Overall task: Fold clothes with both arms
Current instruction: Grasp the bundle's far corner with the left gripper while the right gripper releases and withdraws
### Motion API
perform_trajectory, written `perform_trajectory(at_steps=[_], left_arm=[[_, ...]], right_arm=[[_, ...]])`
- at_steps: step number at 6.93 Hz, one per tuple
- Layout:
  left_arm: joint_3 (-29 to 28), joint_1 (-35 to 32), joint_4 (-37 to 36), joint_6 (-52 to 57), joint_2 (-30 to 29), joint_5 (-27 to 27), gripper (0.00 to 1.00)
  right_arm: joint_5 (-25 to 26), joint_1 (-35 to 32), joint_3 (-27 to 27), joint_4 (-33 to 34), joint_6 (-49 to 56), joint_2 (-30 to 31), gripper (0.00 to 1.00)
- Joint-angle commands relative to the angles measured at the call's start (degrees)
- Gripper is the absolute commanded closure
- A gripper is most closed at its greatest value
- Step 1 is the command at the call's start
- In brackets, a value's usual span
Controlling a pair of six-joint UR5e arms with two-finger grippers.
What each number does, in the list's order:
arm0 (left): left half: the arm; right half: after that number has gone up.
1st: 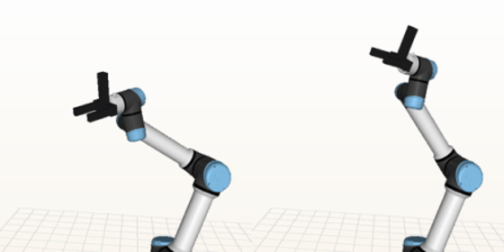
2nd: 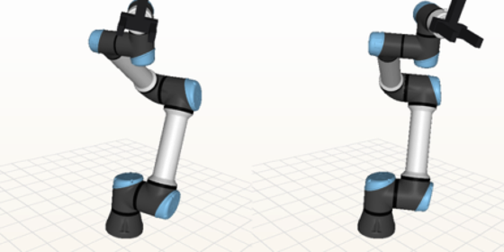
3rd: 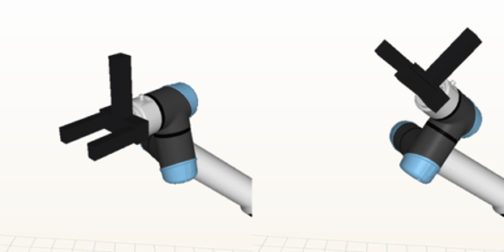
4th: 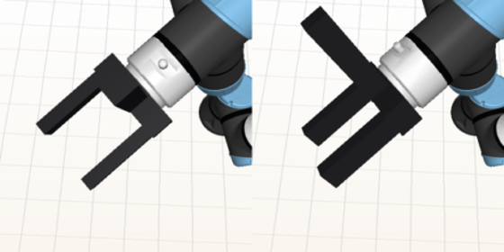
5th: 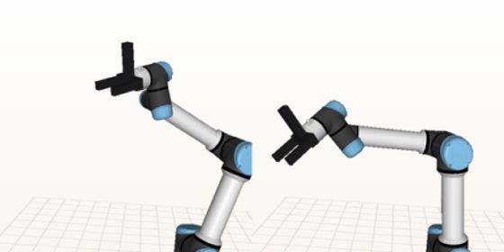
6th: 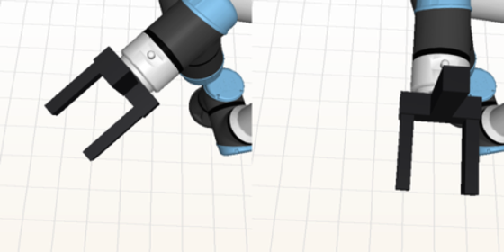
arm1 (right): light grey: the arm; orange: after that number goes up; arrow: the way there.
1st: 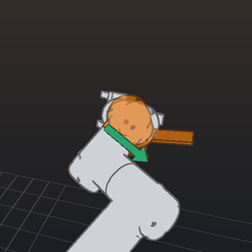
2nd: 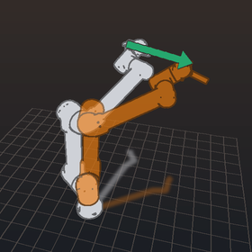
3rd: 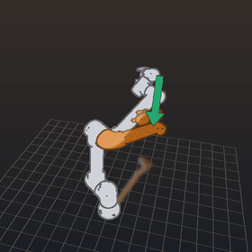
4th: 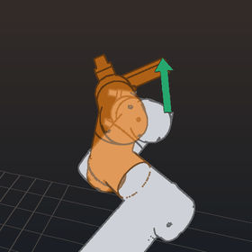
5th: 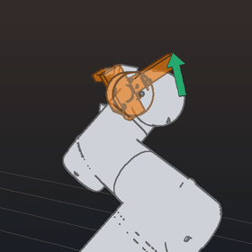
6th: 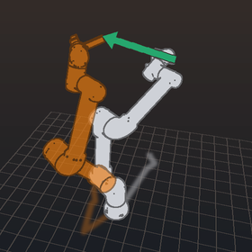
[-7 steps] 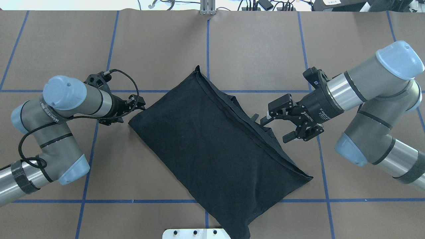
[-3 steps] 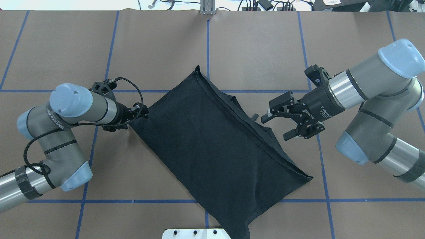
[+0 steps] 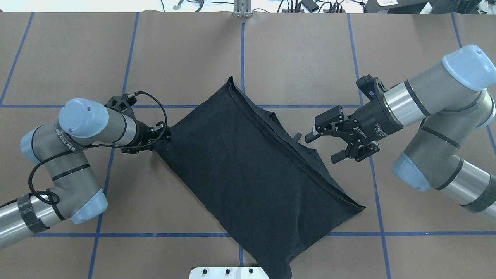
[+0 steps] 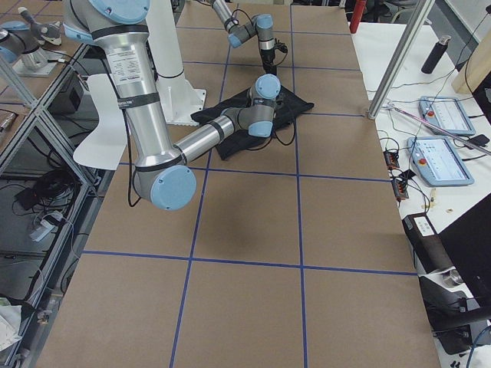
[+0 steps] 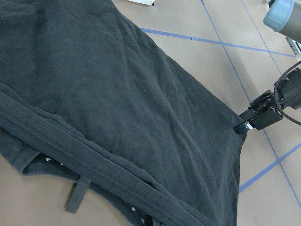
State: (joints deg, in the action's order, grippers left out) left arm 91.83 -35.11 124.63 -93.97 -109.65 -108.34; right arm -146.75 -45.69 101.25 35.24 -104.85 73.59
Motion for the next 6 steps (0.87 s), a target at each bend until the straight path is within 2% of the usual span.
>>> perform_trajectory(at_steps=[1, 6], left_arm=[[0.2, 0.0, 0.0, -0.1, 0.0, 0.0, 1.00], [0.2, -0.8, -0.1, 0.4, -0.3, 0.0, 1.00]], right_arm=[[0.0, 0.0, -0.2, 0.0, 0.0, 0.2, 0.00], [0.1, -0.1, -0.3, -0.1, 0.0, 0.5, 0.00]])
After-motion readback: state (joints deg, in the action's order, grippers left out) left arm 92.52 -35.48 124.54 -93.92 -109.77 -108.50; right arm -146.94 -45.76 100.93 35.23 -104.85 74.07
